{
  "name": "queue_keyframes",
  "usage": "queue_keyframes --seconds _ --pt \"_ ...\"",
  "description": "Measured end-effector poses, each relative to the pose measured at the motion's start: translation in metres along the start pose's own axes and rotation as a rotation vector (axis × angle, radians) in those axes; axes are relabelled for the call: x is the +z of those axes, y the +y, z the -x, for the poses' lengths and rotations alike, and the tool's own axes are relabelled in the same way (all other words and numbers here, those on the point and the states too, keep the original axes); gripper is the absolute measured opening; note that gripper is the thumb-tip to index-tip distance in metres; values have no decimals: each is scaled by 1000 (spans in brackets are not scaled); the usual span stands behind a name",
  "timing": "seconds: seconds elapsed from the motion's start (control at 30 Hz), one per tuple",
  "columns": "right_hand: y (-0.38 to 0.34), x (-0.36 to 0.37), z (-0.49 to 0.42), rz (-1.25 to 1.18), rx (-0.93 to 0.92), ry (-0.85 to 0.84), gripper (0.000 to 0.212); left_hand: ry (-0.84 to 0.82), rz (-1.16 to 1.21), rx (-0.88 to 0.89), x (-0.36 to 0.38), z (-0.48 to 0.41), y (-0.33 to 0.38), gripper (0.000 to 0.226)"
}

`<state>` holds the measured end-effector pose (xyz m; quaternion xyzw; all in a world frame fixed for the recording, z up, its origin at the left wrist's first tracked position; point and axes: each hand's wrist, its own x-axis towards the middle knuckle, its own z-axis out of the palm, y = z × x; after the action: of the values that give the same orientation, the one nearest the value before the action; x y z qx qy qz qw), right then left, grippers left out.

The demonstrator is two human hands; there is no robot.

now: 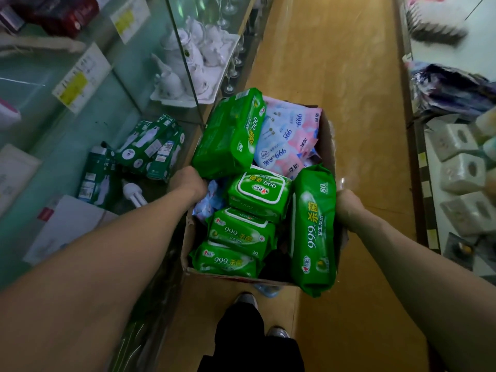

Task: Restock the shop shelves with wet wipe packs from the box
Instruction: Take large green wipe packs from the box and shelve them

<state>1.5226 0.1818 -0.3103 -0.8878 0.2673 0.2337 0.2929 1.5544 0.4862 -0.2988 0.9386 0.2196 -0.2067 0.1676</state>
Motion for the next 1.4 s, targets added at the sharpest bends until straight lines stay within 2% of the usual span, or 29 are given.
queue_keyframes --seconds 0.2,0.43,0.7,0.93,1.1,1.2,1.3,1.4 --pt "-8 -1 4 1 29 -14 31 -50 31 -97 -1 11 14 36" --pt "-16 -14 21 133 -29 -40 27 -166 93 -74 -6 24 29 38" --pt "-41 -49 58 219 -94 -46 24 -153 245 -128 -30 55 42 61" --pt "-64 -64 93 187 -138 -97 24 -89 330 -66 -56 100 74 54" --pt "-68 -69 109 165 -140 -109 21 -121 387 45 -58 119 92 37" --pt "-70 -72 118 154 -133 -105 19 -155 380 98 -57 126 104 41" --pt "-73 -70 122 154 -149 -99 8 -190 394 145 -58 130 113 36" --pt "-72 -63 121 162 -136 -104 17 -223 379 179 -56 129 117 34"
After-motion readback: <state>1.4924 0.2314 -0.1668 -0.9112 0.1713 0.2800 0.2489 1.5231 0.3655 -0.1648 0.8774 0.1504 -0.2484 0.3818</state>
